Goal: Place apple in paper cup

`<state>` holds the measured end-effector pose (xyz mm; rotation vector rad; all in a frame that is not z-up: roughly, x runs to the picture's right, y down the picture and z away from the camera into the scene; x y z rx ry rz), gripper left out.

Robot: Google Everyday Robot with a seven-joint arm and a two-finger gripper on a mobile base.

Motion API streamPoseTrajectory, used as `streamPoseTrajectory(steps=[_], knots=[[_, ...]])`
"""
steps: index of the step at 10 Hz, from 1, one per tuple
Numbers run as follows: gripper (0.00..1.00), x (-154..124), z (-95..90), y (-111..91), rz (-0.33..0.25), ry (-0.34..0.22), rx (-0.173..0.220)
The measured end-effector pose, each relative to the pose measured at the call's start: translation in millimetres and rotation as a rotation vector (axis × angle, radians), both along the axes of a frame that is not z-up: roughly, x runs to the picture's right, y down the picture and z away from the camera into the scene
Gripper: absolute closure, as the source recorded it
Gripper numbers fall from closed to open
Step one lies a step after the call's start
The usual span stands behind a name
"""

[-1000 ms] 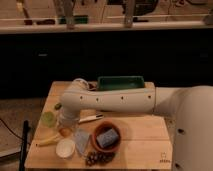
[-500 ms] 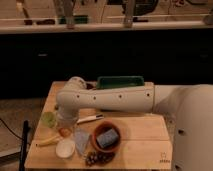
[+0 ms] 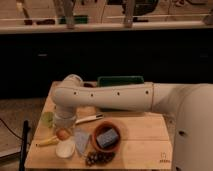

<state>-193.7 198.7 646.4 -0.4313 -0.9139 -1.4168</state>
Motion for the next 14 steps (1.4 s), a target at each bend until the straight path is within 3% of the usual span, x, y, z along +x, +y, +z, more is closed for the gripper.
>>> streamPoseTrajectory(steps=[4, 7, 12, 13, 14], knots=[[0.96, -5.2, -17.6, 7.4, -0.047, -0.007, -0.086], [0.96, -6.4, -20.3, 18.3, -0.069, -0.004, -0.151], [0.95, 5.6, -17.4, 33.5, -0.053, 0.012, -0.203], [0.92, 8.2, -16.7, 35.1, -0.046, 0.016, -0.212], [0.81, 11.1, -15.8, 36.9, -0.033, 0.018, -0.227]])
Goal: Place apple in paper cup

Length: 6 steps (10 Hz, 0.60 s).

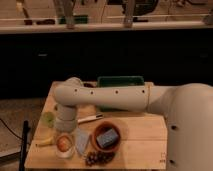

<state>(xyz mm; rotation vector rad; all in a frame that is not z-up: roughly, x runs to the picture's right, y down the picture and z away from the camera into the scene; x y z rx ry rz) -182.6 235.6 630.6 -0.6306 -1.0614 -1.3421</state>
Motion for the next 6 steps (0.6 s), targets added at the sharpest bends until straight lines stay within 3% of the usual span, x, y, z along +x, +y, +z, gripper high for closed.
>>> streamPoseTrajectory(steps=[3, 6], knots=[[0.5, 0.5, -1.8, 4.1, 0.036, -0.035, -0.038], [0.23, -3.2, -3.6, 4.7, 0.036, -0.055, -0.05]])
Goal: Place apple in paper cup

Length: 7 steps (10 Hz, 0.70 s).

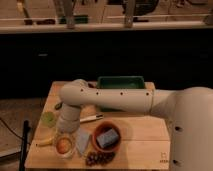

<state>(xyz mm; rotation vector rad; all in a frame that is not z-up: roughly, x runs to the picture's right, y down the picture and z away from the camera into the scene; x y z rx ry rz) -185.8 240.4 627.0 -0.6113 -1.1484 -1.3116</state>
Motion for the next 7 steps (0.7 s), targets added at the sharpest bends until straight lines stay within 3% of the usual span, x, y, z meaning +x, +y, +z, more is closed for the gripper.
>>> streamPoseTrajectory(steps=[7], knots=[[0.2, 0.1, 0.0, -1.4, -0.036, 0.021, 0.009]])
